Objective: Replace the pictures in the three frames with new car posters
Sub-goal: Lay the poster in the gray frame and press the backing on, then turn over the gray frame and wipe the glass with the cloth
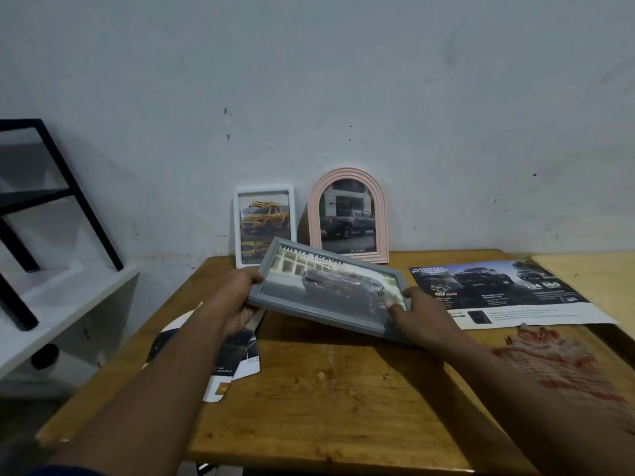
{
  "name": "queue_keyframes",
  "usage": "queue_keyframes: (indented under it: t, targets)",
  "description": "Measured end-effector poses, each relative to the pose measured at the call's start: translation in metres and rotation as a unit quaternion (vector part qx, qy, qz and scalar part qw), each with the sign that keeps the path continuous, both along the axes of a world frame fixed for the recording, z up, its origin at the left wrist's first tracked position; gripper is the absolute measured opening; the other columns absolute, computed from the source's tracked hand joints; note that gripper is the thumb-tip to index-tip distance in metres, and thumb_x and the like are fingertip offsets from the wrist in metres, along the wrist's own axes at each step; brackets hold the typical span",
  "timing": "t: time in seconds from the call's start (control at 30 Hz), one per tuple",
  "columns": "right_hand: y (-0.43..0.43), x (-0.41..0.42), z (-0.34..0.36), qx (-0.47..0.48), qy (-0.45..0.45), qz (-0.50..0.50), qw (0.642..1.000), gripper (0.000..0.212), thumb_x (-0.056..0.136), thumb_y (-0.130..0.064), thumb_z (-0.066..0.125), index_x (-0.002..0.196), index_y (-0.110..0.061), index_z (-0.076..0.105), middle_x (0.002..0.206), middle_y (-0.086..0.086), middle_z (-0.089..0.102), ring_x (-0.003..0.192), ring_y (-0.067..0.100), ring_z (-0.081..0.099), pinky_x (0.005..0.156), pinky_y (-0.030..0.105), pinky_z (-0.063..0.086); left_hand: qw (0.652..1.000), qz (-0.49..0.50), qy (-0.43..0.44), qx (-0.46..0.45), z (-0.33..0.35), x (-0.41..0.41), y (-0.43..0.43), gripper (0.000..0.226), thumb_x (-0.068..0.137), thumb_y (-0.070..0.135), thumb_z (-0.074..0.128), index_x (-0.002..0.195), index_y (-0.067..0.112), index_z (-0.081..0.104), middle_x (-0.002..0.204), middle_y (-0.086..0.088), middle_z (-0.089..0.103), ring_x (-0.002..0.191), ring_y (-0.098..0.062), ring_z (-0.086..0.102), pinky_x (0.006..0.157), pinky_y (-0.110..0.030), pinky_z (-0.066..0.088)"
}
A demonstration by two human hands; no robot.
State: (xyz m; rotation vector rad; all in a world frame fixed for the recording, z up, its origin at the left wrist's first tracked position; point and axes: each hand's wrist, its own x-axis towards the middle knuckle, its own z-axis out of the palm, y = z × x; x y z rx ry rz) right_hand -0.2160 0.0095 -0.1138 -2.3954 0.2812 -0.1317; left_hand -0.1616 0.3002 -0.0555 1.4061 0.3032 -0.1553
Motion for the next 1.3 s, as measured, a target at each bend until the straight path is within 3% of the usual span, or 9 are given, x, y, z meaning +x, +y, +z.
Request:
queue_keyframes:
  t: [0.13, 0.27, 0.33, 0.43, 0.57, 0.63, 0.77, 0.97, 1.3]
  targets:
    - [-0.004, -0.004, 0.002, 0.061, -0.055, -0.036, 0.996, 0.05, 0.097, -0.044, 0.055, 0.138, -0.016, 0.046, 0.132, 0.013, 0.058, 0.112, 0.029, 0.059, 0.091, 0.043, 0.05, 0.994, 0.024, 0.02, -0.108, -0.029, -0.008, -0.003, 0.027, 0.1, 0.006, 0.048, 0.125, -0.005, 0.049, 0.105, -0.027, 0.061, 0.087, -0.031, 0.062, 0.062, -0.039, 0.062]
    - [-0.017, -0.01, 0.007, 0.058, -0.091, -0.054, 0.993, 0.044, 0.097, -0.034, 0.058, 0.137, -0.017, 0.049, 0.132, 0.013, 0.059, 0.107, 0.025, 0.059, 0.078, 0.037, 0.052, 0.992, 0.018, 0.034, -0.12, -0.045, -0.009, -0.008, 0.036, 0.097, 0.004, 0.049, 0.132, -0.004, 0.048, 0.12, -0.028, 0.058, 0.103, -0.037, 0.06, 0.088, -0.051, 0.055]
    - [-0.023, -0.014, 0.006, 0.051, -0.096, -0.061, 0.992, 0.043, 0.097, -0.03, 0.06, 0.136, -0.016, 0.05, 0.132, 0.013, 0.059, 0.106, 0.026, 0.06, 0.068, 0.031, 0.049, 0.995, 0.006, 0.042, -0.087, -0.047, -0.012, -0.016, 0.033, 0.096, 0.004, 0.049, 0.129, 0.0, 0.048, 0.121, -0.027, 0.057, 0.107, -0.037, 0.06, 0.086, -0.049, 0.056]
    - [-0.032, -0.021, -0.002, 0.026, -0.094, -0.08, 0.992, 0.04, 0.095, -0.031, 0.061, 0.131, -0.018, 0.054, 0.128, 0.013, 0.062, 0.107, 0.029, 0.062, 0.085, 0.045, 0.054, 0.991, -0.033, 0.03, 0.124, -0.058, -0.011, -0.03, 0.04, 0.093, 0.011, 0.05, 0.133, 0.004, 0.052, 0.117, -0.017, 0.057, 0.11, -0.034, 0.057, 0.094, -0.05, 0.055]
    - [-0.041, -0.03, -0.014, -0.027, -0.065, -0.097, 0.993, 0.039, 0.091, -0.041, 0.059, 0.126, -0.025, 0.052, 0.121, 0.005, 0.064, 0.103, 0.027, 0.061, 0.089, 0.051, 0.051, 0.886, -0.094, -0.105, 0.442, -0.08, -0.018, -0.042, 0.048, 0.099, 0.049, 0.047, 0.13, 0.014, 0.061, 0.117, -0.008, 0.065, 0.103, -0.025, 0.061, 0.091, -0.044, 0.054]
    - [-0.043, -0.031, -0.02, -0.072, -0.048, -0.099, 0.991, 0.042, 0.09, -0.044, 0.057, 0.128, -0.027, 0.051, 0.129, 0.006, 0.059, 0.112, 0.029, 0.056, 0.096, 0.052, 0.044, 0.829, -0.093, -0.142, 0.532, -0.091, -0.015, -0.044, 0.065, 0.095, 0.065, 0.039, 0.127, 0.014, 0.063, 0.123, -0.01, 0.063, 0.112, -0.028, 0.057, 0.094, -0.048, 0.052]
    - [-0.039, -0.035, -0.032, -0.177, -0.01, -0.057, 0.983, 0.05, 0.093, -0.047, 0.053, 0.137, -0.026, 0.045, 0.146, 0.007, 0.042, 0.132, 0.031, 0.039, 0.106, 0.051, 0.033, 0.723, -0.111, -0.17, 0.661, -0.101, -0.021, -0.053, 0.076, 0.098, 0.068, 0.022, 0.146, 0.014, 0.046, 0.152, -0.012, 0.042, 0.139, -0.033, 0.033, 0.112, -0.05, 0.035]
    - [-0.041, -0.04, -0.037, -0.204, -0.018, -0.031, 0.978, 0.049, 0.097, -0.048, 0.043, 0.14, -0.024, 0.041, 0.147, 0.005, 0.039, 0.134, 0.027, 0.035, 0.107, 0.05, 0.03, 0.669, -0.177, -0.186, 0.697, -0.107, -0.032, -0.064, 0.094, 0.092, 0.078, 0.005, 0.163, 0.017, 0.006, 0.17, -0.014, -0.004, 0.156, -0.029, -0.011, 0.125, -0.047, -0.006]
    - [-0.09, -0.073, -0.007, -0.198, 0.012, -0.068, 0.978, 0.052, 0.095, -0.052, 0.047, 0.14, -0.026, 0.047, 0.149, 0.007, 0.043, 0.138, 0.029, 0.035, 0.11, 0.054, 0.025, 0.643, -0.27, -0.248, 0.673, -0.1, -0.05, -0.147, 0.088, 0.093, 0.079, 0.011, 0.163, 0.028, -0.001, 0.169, -0.009, -0.013, 0.154, -0.028, -0.019, 0.122, -0.046, -0.012]
